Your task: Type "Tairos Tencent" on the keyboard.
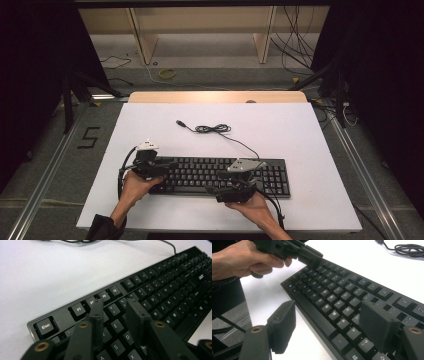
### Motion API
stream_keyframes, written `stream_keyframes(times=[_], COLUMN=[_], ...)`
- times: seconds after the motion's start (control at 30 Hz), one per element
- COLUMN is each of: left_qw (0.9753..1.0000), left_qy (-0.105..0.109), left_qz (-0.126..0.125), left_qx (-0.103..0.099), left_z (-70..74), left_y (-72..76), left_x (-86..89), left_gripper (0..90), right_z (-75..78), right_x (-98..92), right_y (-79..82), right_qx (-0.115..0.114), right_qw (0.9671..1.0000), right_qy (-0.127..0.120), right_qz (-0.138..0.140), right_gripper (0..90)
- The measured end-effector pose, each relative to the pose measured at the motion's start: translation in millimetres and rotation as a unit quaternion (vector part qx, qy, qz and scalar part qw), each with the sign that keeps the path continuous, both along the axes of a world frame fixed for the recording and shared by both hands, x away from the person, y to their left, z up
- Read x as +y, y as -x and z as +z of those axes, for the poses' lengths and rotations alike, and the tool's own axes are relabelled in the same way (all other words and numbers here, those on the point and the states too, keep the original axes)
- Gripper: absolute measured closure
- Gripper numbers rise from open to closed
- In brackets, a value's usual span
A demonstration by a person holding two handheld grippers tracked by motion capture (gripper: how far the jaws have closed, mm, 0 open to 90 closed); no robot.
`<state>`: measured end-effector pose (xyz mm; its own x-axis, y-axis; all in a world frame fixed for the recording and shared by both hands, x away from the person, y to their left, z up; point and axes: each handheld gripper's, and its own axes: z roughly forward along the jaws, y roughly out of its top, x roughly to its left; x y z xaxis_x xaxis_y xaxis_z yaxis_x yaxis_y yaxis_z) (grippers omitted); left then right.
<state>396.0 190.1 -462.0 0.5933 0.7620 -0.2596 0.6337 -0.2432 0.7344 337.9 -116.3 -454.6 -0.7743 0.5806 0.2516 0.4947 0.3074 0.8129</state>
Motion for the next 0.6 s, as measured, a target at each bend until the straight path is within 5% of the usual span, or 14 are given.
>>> stream_keyframes(times=[0.33,0.6], left_qw=[0.9992,0.9983], left_qy=[-0.034,-0.047], left_qz=[-0.023,-0.034], left_qx=[0.004,0.008], left_z=[-4.3,-7.0], left_y=[0.0,-0.6], left_x=[-8.9,-12.9], left_gripper=[85.9,89.3], right_z=[0.1,0.2], right_x=[-0.4,-0.4], right_y=[0.1,0.2], right_qx=[0.000,0.000], right_qw=[1.0000,1.0000], right_qy=[-0.001,-0.001], right_qz=[-0.001,0.000], right_gripper=[30.6,30.6])
